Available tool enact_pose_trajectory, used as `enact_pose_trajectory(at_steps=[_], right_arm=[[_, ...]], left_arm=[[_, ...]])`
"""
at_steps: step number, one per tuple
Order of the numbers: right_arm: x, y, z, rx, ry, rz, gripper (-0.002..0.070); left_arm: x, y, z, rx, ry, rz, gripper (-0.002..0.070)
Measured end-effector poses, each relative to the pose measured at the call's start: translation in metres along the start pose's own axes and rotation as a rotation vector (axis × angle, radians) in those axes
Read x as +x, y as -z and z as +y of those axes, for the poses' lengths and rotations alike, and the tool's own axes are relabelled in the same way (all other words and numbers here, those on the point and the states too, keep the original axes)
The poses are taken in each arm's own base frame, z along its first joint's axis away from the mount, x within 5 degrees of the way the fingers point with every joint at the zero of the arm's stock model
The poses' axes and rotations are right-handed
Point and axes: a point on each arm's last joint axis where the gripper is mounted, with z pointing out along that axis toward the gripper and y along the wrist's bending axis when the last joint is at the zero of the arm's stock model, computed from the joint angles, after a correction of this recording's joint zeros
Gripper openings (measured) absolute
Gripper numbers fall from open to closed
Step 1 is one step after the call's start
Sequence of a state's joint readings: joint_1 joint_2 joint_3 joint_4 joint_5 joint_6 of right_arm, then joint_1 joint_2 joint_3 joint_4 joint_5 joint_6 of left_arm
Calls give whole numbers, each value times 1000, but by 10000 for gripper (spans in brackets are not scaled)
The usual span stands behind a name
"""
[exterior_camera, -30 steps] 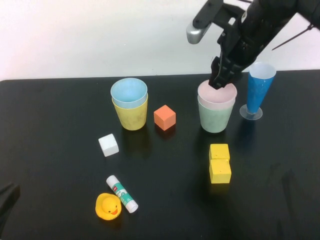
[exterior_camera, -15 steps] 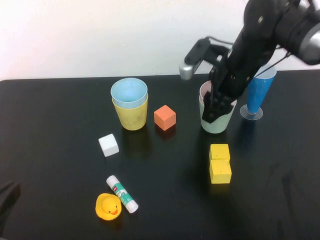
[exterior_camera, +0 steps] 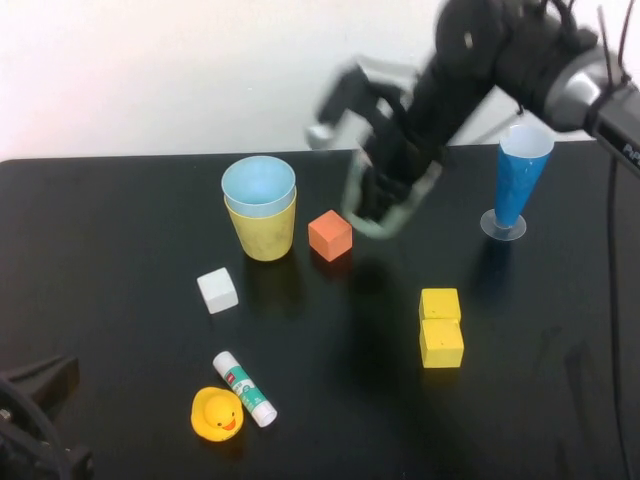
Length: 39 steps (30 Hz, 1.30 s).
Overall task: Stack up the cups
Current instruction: Place the green cup on the blue cup
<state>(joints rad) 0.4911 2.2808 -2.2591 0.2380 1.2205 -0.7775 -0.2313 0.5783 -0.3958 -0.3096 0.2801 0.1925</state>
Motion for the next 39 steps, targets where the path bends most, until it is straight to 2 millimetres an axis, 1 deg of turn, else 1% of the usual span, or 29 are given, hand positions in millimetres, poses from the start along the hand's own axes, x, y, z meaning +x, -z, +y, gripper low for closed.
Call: enact_pose_trajectory(at_steps=[2, 5, 7, 9, 12, 17, 21, 31, 34, 36, 37, 39], right_arm=[[-25, 19, 10, 29, 54, -103, 103], [-54, 44, 26, 81, 136, -232, 101], [-66, 51, 35, 100, 178, -285, 100], [-72, 53, 41, 106, 208, -309, 100], [-73, 47, 41, 101, 224, -307, 100], [-71, 23, 38, 72, 227, -281, 97], [-70, 11, 37, 50, 233, -273, 97], [-70, -5, 34, 54, 227, -282, 95], [-70, -6, 33, 53, 227, -280, 95], [-70, -6, 33, 53, 227, -280, 109], [-70, -6, 33, 53, 227, -280, 131], [-70, -6, 33, 53, 226, -283, 202]], left_arm=[[0, -1, 0, 1, 3, 10, 1], [0, -1, 0, 2, 5, 11, 1], [0, -1, 0, 3, 7, 15, 2], [0, -1, 0, 3, 7, 15, 2], [0, -2, 0, 3, 11, 16, 1], [1, -2, 0, 4, 15, 18, 1], [1, -2, 0, 4, 15, 18, 1], [1, -2, 0, 4, 15, 18, 1], [1, -2, 0, 4, 15, 18, 1], [1, -2, 0, 4, 15, 18, 1], [1, -2, 0, 4, 15, 18, 1], [1, -2, 0, 4, 15, 18, 1]])
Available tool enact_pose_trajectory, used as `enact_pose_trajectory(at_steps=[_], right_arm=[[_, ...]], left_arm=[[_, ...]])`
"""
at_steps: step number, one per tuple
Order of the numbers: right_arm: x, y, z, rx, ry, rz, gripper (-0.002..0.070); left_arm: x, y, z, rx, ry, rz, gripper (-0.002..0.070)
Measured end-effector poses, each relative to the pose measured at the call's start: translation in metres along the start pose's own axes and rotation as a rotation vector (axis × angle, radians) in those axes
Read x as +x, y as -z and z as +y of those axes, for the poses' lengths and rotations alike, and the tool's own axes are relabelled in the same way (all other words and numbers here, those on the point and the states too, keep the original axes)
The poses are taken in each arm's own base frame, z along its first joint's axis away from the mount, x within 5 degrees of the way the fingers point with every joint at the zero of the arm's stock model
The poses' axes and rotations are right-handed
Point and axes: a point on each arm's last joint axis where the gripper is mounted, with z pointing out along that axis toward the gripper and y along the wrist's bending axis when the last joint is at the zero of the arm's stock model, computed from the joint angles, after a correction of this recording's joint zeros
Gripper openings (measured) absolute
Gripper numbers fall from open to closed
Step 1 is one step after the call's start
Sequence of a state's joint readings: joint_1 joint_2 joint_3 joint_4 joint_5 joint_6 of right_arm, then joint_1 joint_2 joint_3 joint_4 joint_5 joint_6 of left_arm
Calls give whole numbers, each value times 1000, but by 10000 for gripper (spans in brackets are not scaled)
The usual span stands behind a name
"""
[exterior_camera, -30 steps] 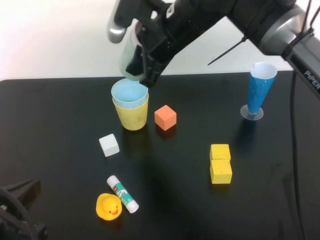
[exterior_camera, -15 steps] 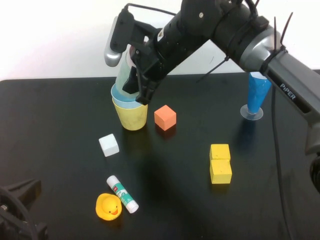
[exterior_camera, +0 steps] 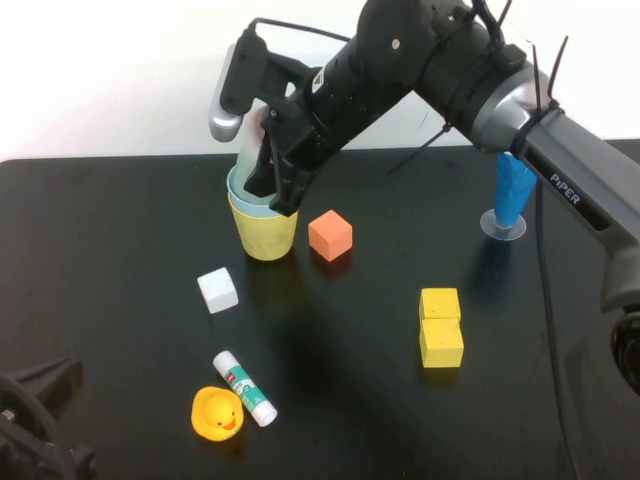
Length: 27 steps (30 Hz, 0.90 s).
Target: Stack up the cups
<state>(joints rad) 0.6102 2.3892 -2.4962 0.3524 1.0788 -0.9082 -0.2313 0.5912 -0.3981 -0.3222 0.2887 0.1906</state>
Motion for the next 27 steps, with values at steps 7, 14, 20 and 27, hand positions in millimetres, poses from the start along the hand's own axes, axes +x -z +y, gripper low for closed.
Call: enact_pose_trajectory(at_steps=[7, 14, 20, 27], right_arm=[[-5, 1, 1, -6, -21, -54, 359], [-27, 55, 3, 56, 26, -94, 297], [-47, 160, 15, 231, 74, -56, 48], [-48, 266, 47, 416, 35, -80, 8]], left_arm=[[0, 0, 0, 0, 0, 0, 1], [-1, 1, 0, -1, -8, -14, 1], [-6, 16, -2, 5, -71, -93, 1], [-5, 38, -4, 1, -160, -230, 1]])
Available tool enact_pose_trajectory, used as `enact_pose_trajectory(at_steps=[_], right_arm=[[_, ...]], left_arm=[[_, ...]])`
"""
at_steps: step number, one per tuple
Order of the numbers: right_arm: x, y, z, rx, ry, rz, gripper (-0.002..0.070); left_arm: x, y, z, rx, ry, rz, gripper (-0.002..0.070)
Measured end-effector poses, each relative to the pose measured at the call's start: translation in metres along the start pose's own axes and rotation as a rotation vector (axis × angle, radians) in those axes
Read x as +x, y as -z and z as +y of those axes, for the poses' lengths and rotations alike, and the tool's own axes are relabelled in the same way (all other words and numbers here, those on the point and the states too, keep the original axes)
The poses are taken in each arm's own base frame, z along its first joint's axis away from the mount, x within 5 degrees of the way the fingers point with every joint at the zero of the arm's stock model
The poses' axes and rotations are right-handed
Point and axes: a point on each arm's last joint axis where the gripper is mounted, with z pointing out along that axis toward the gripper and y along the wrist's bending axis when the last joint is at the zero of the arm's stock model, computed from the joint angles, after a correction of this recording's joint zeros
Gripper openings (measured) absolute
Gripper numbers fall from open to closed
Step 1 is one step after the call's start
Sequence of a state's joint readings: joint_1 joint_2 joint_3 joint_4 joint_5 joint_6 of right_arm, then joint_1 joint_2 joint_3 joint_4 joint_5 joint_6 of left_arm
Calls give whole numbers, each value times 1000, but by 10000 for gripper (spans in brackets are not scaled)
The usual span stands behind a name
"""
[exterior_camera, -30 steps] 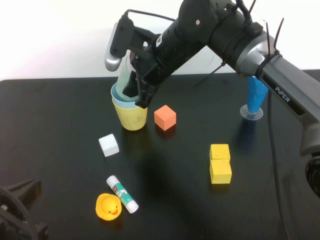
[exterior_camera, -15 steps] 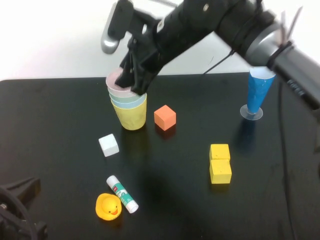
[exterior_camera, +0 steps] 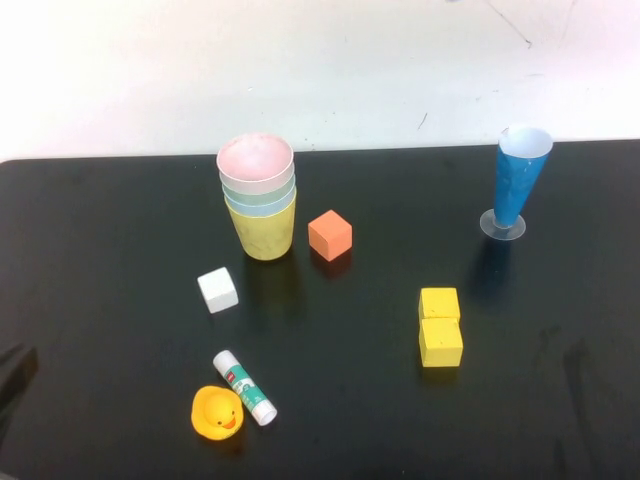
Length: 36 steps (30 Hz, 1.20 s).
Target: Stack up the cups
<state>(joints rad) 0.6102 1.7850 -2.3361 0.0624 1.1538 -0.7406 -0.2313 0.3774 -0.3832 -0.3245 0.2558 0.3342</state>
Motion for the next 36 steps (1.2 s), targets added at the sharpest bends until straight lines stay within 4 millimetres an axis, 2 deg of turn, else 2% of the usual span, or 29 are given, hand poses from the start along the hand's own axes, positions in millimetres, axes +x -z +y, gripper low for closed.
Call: enact_pose_trajectory(at_steps=[4, 7, 12, 16, 23, 26, 30, 36], right_arm=[[20, 44, 14, 29, 2, 56, 7], [46, 62, 34, 34, -13, 112, 6], [93, 75, 74, 60, -78, 106, 6], [144, 83, 120, 62, -147, 92, 6], [234, 86, 201, 56, -242, 61, 6], [261, 90, 226, 64, -286, 38, 6], [280, 97, 243, 83, -332, 5, 6], [286, 106, 249, 96, -348, -16, 1]], left_arm=[[10, 11, 0, -10, 23, -83, 1], [18, 20, -1, -16, 24, -146, 1], [24, 30, -2, -17, 35, -219, 1], [25, 32, -3, 0, 61, -214, 1], [28, 31, -4, 9, 66, -191, 1], [33, 28, -4, 9, 68, -174, 2], [44, 24, -3, 3, 74, -151, 1], [46, 23, -2, -10, 76, -169, 1]])
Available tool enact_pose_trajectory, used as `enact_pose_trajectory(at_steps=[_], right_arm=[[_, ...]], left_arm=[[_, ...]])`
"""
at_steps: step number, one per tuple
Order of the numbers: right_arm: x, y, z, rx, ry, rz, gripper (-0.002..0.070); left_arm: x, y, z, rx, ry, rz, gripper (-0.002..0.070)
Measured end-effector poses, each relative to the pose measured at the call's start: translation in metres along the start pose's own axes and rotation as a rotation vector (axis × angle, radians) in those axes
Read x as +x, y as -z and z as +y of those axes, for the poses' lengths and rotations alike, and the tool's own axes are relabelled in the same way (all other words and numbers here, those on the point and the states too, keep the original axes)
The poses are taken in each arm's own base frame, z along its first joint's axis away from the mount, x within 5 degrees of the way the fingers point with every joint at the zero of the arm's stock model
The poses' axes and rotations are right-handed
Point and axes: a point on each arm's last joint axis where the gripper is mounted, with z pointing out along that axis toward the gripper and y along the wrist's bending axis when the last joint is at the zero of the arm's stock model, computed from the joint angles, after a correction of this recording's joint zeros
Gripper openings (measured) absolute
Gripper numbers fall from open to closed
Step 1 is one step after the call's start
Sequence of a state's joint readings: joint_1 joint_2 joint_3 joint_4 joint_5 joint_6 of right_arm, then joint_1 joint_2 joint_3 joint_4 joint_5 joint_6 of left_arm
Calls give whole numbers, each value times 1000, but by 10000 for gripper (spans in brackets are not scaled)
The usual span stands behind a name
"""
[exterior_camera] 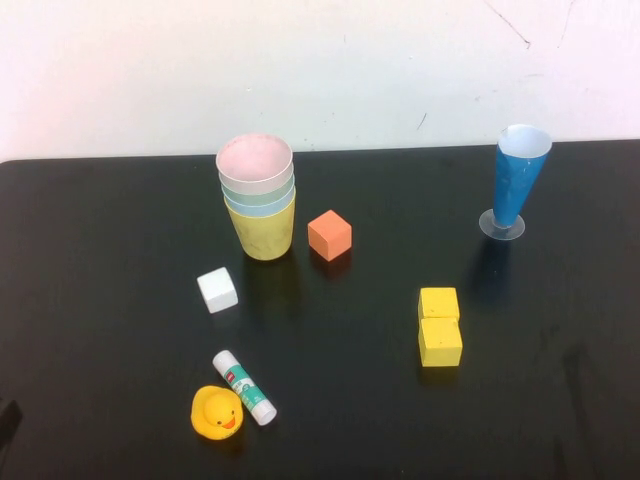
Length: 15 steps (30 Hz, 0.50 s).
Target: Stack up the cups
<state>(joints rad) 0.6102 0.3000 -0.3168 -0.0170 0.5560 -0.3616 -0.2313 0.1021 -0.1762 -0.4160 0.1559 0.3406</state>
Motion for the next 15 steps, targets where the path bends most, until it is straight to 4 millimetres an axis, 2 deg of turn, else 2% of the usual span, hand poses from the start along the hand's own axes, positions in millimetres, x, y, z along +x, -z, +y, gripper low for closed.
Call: enact_pose_trajectory(at_steps=[15], right_arm=[[0, 1, 0, 0, 0, 0, 0]], left_arm=[[1, 0, 0, 0, -18, 2, 1]])
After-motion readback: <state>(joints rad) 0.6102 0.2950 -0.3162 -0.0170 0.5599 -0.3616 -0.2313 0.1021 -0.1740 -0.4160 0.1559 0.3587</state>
